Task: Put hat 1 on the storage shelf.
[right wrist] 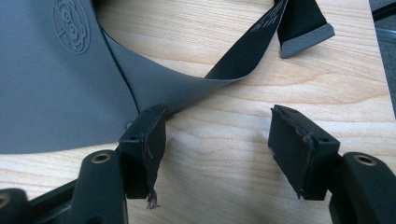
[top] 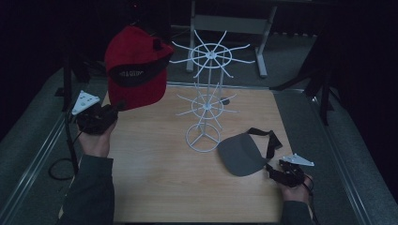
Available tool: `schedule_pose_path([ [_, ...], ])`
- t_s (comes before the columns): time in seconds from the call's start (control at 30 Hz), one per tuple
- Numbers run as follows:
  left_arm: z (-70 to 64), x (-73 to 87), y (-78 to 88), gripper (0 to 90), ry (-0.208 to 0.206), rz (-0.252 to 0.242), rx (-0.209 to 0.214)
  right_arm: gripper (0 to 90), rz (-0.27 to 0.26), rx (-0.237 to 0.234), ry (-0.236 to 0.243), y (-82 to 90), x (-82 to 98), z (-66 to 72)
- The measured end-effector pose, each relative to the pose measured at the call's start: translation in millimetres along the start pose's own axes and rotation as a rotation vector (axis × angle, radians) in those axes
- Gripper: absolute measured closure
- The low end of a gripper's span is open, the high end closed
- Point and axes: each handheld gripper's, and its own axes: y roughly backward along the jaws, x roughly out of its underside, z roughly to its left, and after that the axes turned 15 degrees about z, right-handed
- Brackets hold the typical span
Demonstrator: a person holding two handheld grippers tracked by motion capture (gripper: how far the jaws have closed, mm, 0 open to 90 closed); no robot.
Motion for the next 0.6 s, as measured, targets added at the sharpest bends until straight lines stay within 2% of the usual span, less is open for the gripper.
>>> schedule_pose_path([
  [0.6,-6.8,-8.0,8.0,85.7,0.000,-0.044,0.013,36.9,0.000,0.001,0.000,0.0,0.0,0.0],
])
